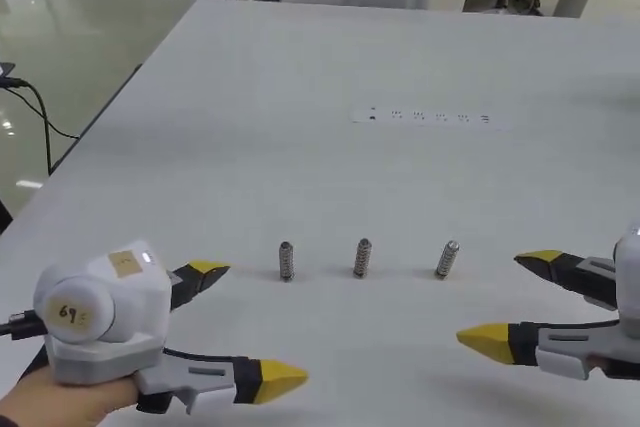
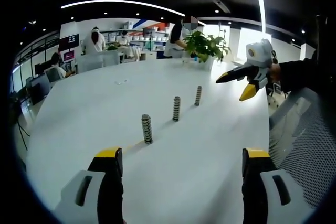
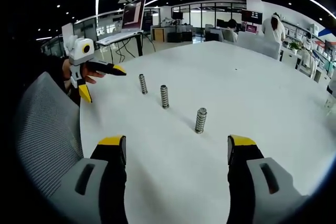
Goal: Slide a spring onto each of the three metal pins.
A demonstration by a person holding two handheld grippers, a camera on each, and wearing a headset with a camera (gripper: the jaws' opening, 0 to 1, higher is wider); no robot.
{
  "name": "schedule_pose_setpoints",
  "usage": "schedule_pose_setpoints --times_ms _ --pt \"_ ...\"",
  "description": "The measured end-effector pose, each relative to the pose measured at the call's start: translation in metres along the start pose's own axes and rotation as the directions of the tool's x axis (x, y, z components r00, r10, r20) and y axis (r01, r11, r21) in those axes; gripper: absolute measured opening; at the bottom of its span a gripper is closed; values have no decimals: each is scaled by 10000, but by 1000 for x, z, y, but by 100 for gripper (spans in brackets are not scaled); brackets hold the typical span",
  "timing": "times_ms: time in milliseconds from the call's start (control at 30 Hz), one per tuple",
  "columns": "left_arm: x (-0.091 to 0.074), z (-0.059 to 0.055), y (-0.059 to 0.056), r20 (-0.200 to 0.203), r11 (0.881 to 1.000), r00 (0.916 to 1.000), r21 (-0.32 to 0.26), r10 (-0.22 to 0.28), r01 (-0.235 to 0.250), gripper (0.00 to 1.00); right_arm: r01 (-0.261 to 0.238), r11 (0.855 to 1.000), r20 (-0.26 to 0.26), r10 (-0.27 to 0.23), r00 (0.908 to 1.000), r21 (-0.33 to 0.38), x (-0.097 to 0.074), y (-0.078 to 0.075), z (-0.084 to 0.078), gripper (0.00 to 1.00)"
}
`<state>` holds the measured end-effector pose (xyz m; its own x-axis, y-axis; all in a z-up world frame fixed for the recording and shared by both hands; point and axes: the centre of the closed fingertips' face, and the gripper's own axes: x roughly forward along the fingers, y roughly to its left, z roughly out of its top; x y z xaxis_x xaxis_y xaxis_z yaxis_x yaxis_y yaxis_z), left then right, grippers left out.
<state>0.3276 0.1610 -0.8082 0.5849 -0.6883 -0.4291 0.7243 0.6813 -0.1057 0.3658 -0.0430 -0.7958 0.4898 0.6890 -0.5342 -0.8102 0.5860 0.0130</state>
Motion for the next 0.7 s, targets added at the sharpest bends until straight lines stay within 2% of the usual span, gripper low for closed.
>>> schedule_pose_setpoints --times_ms 700 --pt "3 5 1 20 10000 10000 -5 93 -93 97 35 10000 193 -34 9998 -61 1 1 2 85"
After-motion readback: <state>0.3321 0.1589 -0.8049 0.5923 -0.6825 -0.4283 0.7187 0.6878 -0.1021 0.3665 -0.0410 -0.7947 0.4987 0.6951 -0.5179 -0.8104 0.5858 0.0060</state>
